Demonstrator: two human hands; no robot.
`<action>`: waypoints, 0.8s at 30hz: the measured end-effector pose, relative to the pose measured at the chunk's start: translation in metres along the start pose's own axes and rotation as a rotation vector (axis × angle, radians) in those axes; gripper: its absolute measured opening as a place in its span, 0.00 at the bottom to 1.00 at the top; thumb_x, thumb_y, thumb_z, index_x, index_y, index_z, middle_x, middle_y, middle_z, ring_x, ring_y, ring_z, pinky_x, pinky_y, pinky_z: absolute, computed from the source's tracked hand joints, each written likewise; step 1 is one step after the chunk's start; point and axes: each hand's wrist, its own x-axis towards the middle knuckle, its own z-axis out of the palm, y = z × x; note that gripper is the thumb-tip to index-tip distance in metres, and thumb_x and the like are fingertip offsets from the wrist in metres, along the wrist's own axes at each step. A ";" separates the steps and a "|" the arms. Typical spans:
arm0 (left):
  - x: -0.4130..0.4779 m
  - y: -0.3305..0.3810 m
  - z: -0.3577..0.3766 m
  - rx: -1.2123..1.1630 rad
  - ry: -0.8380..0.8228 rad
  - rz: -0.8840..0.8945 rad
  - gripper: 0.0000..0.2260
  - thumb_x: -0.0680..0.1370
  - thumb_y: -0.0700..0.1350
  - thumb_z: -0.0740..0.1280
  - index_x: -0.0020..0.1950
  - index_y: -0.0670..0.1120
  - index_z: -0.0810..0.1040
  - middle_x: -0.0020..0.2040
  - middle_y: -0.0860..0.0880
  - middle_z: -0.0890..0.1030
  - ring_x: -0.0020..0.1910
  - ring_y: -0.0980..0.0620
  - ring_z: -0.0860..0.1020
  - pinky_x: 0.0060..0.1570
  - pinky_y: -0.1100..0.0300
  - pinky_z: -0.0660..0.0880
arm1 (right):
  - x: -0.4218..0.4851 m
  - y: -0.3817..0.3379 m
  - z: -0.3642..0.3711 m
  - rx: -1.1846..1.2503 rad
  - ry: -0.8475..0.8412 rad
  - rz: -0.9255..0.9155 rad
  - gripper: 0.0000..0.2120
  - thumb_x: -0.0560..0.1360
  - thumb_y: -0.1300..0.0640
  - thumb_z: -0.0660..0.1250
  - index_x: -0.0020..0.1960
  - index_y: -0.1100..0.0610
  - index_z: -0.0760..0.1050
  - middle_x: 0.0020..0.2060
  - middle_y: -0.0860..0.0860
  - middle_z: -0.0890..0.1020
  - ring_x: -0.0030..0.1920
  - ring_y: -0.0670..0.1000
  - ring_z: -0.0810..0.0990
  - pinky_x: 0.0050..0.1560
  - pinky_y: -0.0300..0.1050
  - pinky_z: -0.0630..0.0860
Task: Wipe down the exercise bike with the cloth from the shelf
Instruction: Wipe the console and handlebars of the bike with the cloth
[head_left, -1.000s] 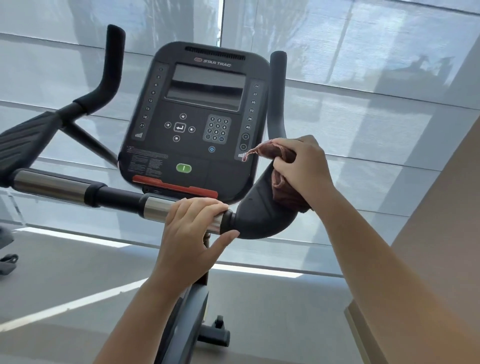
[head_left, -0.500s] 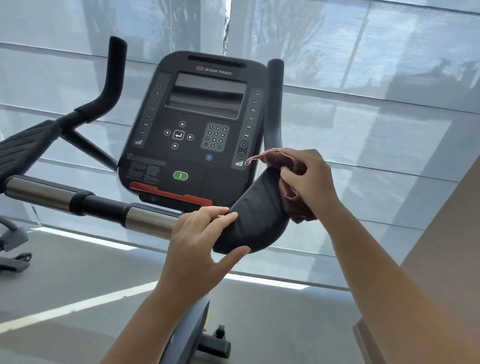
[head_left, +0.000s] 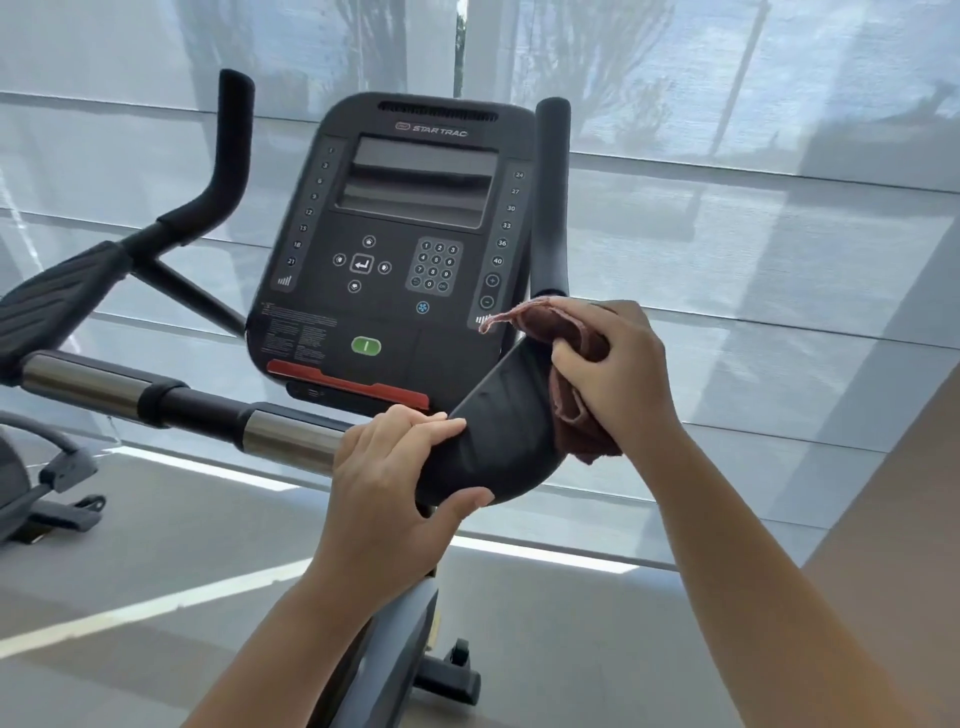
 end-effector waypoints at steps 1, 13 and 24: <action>-0.001 0.001 0.000 -0.001 -0.002 -0.006 0.22 0.68 0.57 0.66 0.52 0.41 0.79 0.45 0.46 0.79 0.47 0.46 0.77 0.49 0.48 0.72 | -0.010 0.000 -0.001 0.021 0.002 -0.007 0.19 0.69 0.63 0.68 0.58 0.48 0.78 0.52 0.50 0.76 0.49 0.41 0.72 0.51 0.19 0.61; 0.024 0.007 -0.009 -0.076 -0.129 -0.008 0.32 0.64 0.62 0.68 0.62 0.44 0.74 0.51 0.52 0.74 0.51 0.53 0.74 0.51 0.56 0.73 | -0.017 0.022 -0.006 0.123 0.071 -0.105 0.20 0.68 0.64 0.70 0.57 0.49 0.79 0.51 0.49 0.77 0.51 0.39 0.73 0.56 0.26 0.67; 0.087 0.008 0.016 -0.281 -0.280 -0.062 0.25 0.69 0.51 0.73 0.64 0.50 0.72 0.57 0.58 0.72 0.55 0.67 0.70 0.52 0.77 0.66 | 0.046 0.046 0.013 0.200 0.065 -0.164 0.20 0.68 0.65 0.69 0.57 0.49 0.79 0.51 0.49 0.76 0.51 0.38 0.73 0.56 0.26 0.66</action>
